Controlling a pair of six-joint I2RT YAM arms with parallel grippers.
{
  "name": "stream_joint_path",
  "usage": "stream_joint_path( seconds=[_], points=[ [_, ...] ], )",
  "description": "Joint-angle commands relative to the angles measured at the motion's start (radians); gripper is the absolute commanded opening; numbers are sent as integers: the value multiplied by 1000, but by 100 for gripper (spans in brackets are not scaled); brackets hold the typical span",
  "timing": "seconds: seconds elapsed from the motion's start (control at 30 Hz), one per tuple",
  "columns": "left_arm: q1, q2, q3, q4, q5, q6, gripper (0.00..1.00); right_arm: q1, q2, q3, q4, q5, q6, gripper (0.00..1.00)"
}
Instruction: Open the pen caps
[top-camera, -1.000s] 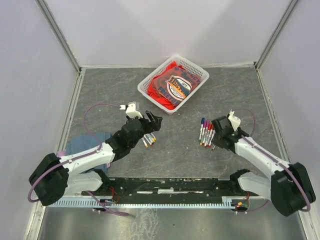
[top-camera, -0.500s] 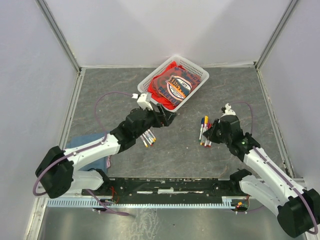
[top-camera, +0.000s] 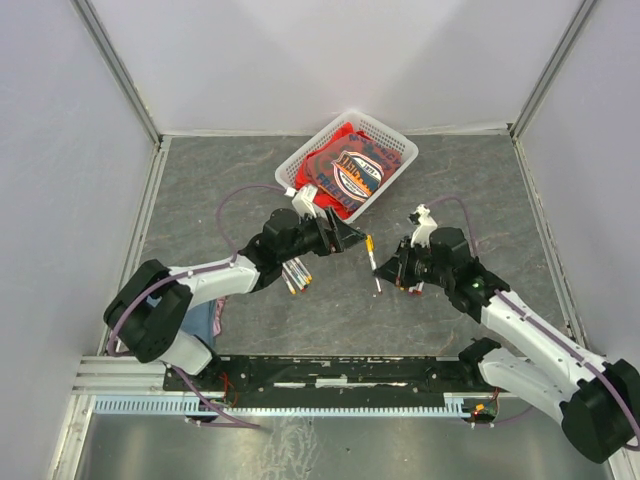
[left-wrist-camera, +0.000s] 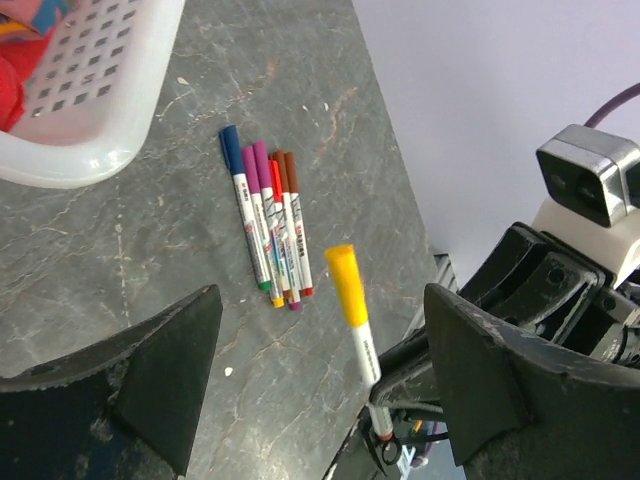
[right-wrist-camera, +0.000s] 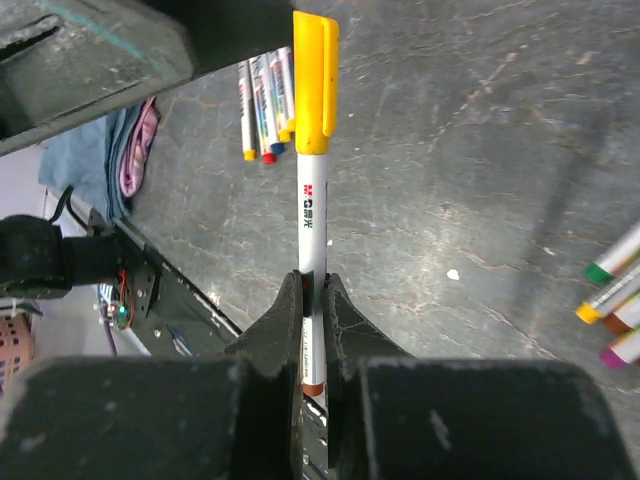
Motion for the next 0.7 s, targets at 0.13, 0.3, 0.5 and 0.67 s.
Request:
stream_joint_path(
  seconds=[0.13,0.3,0.5,0.67],
  points=[
    [1,37,27,147,94,-82,84,71,46,9,147,-62,-2,1],
    [2,52,19,170,105,-93,78,92,63,6,200,-63,25,1],
    [8,63,5,209,130,-114,64,99,90,8,233,-58,35,1],
    [16,57,-9,229,142,-124,45,99,97,11,239,-43,34,1]
  ],
)
